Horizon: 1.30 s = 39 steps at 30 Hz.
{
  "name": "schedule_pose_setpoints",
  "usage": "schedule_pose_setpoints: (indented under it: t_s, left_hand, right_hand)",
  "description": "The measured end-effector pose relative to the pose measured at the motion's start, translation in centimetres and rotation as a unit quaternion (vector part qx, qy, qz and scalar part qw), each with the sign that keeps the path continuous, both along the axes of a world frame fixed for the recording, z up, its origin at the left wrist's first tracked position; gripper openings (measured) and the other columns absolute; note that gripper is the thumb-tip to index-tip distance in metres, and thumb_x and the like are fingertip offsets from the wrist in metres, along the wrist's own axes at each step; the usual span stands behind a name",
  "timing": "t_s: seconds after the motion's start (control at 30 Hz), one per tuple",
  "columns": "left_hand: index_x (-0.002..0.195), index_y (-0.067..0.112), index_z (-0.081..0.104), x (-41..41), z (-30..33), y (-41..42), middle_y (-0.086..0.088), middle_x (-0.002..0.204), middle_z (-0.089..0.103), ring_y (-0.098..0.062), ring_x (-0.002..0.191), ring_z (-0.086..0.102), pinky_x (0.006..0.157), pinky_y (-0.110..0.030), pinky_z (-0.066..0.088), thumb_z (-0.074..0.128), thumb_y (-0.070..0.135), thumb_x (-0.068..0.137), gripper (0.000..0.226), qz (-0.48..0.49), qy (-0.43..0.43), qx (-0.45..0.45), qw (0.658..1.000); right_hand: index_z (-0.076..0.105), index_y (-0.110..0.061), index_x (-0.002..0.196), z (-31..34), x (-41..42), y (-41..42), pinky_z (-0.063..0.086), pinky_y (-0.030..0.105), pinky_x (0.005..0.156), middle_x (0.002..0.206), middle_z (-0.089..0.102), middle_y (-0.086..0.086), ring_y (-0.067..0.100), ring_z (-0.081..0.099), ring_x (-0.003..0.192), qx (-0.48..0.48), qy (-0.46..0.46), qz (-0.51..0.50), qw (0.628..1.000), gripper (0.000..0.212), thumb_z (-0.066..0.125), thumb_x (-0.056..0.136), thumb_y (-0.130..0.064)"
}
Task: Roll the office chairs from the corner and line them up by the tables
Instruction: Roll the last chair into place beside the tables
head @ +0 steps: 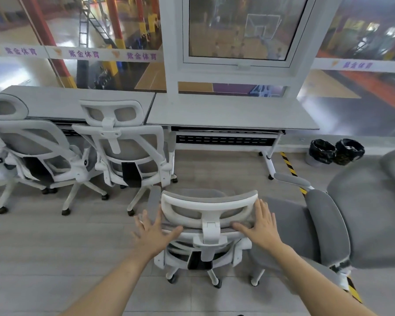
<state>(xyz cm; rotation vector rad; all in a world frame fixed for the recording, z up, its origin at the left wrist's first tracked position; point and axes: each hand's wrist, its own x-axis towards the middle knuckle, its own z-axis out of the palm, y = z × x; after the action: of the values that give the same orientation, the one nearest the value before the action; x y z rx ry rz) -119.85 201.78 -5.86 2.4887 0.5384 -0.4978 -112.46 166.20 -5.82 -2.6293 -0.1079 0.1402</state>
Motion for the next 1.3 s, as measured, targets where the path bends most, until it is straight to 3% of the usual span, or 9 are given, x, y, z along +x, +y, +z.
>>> schedule_pose_setpoints:
  t_s: [0.1,0.27,0.53,1.03,1.3]
  left_hand:
    - [0.155,0.053,-0.023,0.8,0.0,0.1,-0.011,0.167,-0.031,-0.038,0.152,-0.031,0.123,-0.067,-0.001,0.024,0.112,0.051,0.129,0.001,-0.002,0.004,1.000]
    - [0.157,0.052,-0.020,2.9,0.8,-0.3,-0.009,0.167,-0.031,-0.038,0.152,-0.031,0.122,-0.068,0.002,0.044,0.099,0.071,0.117,-0.017,0.000,-0.012,1.000]
    - [0.151,0.055,-0.029,8.9,0.7,-1.7,-0.006,0.164,-0.039,-0.040,0.147,-0.040,0.119,-0.074,0.003,0.047,0.100,0.069,0.121,-0.034,0.028,-0.039,0.998]
    - [0.147,0.059,-0.030,21.3,1.4,-8.1,-0.006,0.165,-0.037,-0.038,0.149,-0.038,0.119,-0.074,-0.003,0.044,0.103,0.064,0.119,-0.010,0.025,-0.032,0.999]
    - [0.149,0.057,-0.031,26.7,1.6,-10.5,-0.007,0.167,-0.033,-0.036,0.151,-0.034,0.119,-0.073,-0.001,0.027,0.112,0.049,0.128,-0.011,0.038,0.001,0.999]
  right_hand:
    - [-0.008,-0.023,0.164,-1.2,1.0,-0.4,0.000,0.053,0.127,0.174,-0.002,-0.002,0.020,-0.007,0.159,-0.036,0.040,0.002,0.999,0.131,0.031,0.068,-0.103]
    - [-0.010,-0.023,0.164,-1.0,2.4,-0.6,-0.003,0.050,0.128,0.173,-0.006,-0.004,0.020,-0.011,0.159,-0.022,0.055,-0.011,0.998,0.130,0.035,0.070,-0.101]
    - [-0.007,-0.024,0.164,-1.1,7.8,-2.5,-0.004,0.050,0.128,0.174,-0.004,-0.004,0.021,-0.010,0.159,-0.013,0.054,-0.016,0.998,0.129,0.038,0.071,-0.101]
    - [-0.009,-0.025,0.164,-1.3,21.5,-8.2,-0.008,0.050,0.127,0.174,-0.005,-0.003,0.019,-0.011,0.159,-0.004,0.040,0.005,0.999,0.124,0.039,0.075,-0.098]
    - [-0.006,-0.025,0.165,-2.0,27.1,-10.6,-0.009,0.054,0.126,0.174,-0.003,-0.004,0.019,-0.009,0.159,0.006,0.029,0.008,1.000,0.131,0.035,0.068,-0.103]
